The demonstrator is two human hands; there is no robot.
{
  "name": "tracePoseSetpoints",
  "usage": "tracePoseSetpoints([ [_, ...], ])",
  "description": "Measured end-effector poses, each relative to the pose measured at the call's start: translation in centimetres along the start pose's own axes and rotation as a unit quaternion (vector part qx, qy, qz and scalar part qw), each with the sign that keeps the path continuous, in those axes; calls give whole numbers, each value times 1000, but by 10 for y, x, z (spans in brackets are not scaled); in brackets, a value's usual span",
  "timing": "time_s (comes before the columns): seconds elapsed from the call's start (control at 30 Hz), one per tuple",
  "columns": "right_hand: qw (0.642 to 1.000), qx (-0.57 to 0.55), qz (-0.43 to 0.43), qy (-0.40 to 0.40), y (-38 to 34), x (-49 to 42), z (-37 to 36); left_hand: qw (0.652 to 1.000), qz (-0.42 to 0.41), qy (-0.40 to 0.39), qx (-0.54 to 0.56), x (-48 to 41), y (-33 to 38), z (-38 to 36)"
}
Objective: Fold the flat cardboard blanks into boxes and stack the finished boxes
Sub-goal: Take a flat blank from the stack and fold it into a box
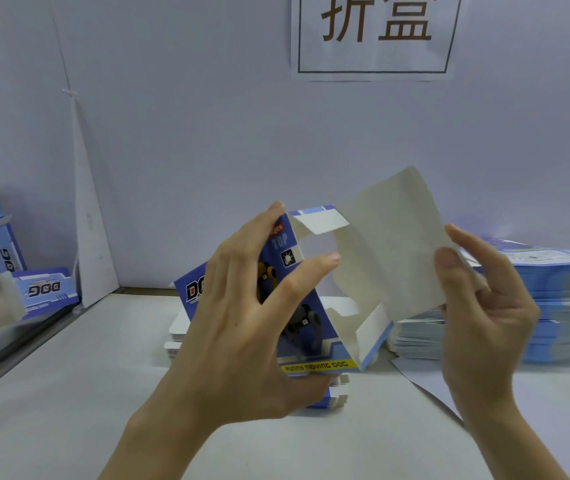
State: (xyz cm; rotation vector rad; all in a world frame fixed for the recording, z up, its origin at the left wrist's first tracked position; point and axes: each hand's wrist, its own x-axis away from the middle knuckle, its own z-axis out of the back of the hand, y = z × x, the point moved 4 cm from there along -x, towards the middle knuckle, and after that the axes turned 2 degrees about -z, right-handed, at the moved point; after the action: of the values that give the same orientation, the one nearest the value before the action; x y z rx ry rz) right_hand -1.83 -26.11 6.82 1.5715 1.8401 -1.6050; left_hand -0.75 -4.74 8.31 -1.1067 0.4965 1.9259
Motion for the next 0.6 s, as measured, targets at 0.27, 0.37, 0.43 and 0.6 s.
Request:
tracePoseSetpoints([
  [0.27,964,-89,-231,-96,8,-11,4,999,-35,-32,-21,3,-9,-3],
  [0.37,942,-73,-283,-166,11,-7,-1,997,-48,-40,-39,5,-9,-9],
  [0.43,918,-117,-330,-185,12,2,-11,996,-55,-47,-59,5,-9,-13],
  [0.6,945,-42,-291,-141,14,7,-19,997,-43,-33,-60,5,-13,-12],
])
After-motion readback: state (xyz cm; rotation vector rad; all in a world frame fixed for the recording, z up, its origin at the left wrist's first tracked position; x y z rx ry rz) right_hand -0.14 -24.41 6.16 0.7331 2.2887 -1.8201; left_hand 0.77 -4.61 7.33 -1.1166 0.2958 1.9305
